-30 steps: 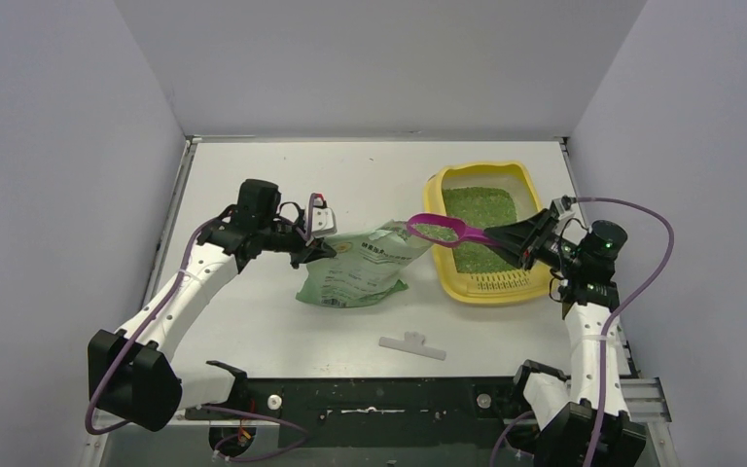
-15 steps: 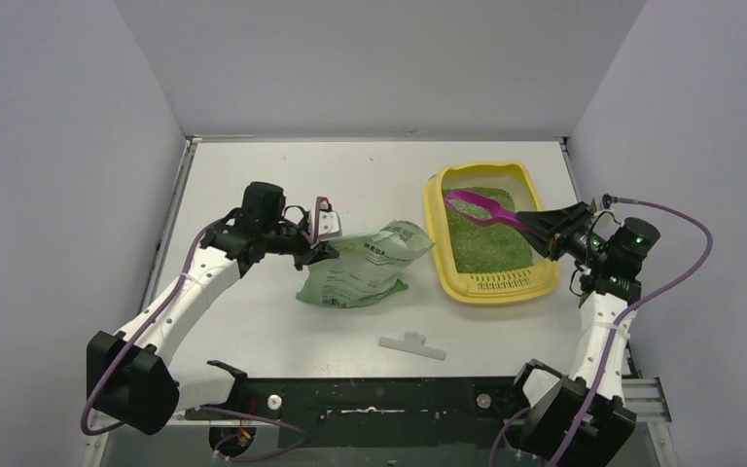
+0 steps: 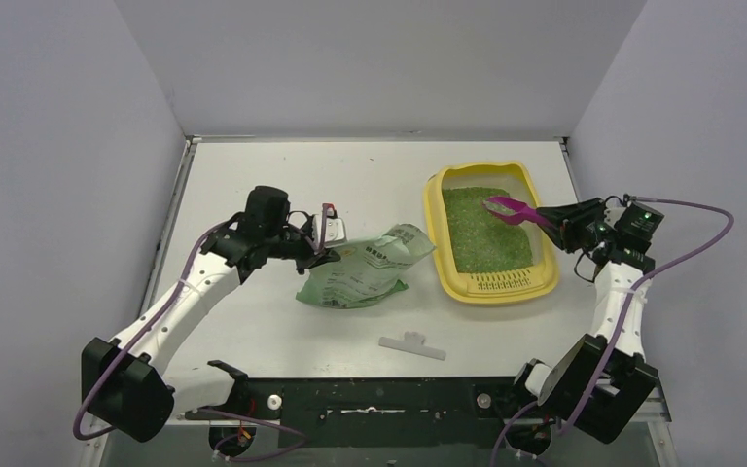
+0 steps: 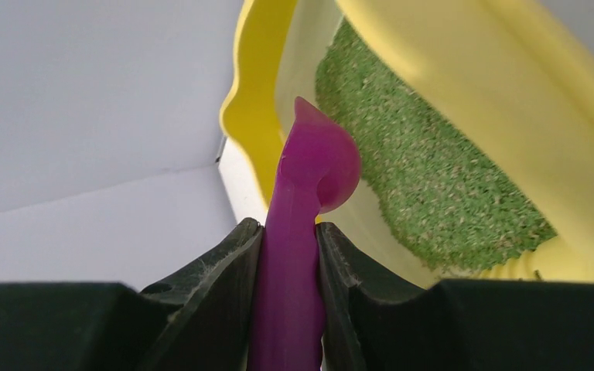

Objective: Fill the litter box with clean litter
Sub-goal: Pour the cat litter into the litter box.

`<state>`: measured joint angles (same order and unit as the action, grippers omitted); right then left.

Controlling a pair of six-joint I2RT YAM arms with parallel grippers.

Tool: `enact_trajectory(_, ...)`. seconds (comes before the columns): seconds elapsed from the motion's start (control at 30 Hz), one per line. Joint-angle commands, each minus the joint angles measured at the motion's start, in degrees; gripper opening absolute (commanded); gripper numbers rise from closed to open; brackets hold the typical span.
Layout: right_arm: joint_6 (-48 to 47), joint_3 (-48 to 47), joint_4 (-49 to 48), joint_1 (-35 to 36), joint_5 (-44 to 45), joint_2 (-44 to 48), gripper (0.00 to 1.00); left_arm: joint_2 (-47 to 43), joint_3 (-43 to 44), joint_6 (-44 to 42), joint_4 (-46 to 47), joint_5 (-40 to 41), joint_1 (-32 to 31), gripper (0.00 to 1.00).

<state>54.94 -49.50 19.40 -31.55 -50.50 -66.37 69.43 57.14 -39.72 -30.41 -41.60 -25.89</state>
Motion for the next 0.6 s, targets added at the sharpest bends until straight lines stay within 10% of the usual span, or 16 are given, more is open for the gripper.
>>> enact_trajectory(0.0,-4.84,-6.13,2.23,3.57,10.92,-3.04,0.0,-2.91,0.29,-1.48,0.61,-0.1,-1.28,0.0)
enact_trajectory(0.57,-12.72,-18.08,15.54,12.92,29.83,-4.26,0.0,-3.26,0.47,-1.72,0.28,-0.71,-1.97,0.0)
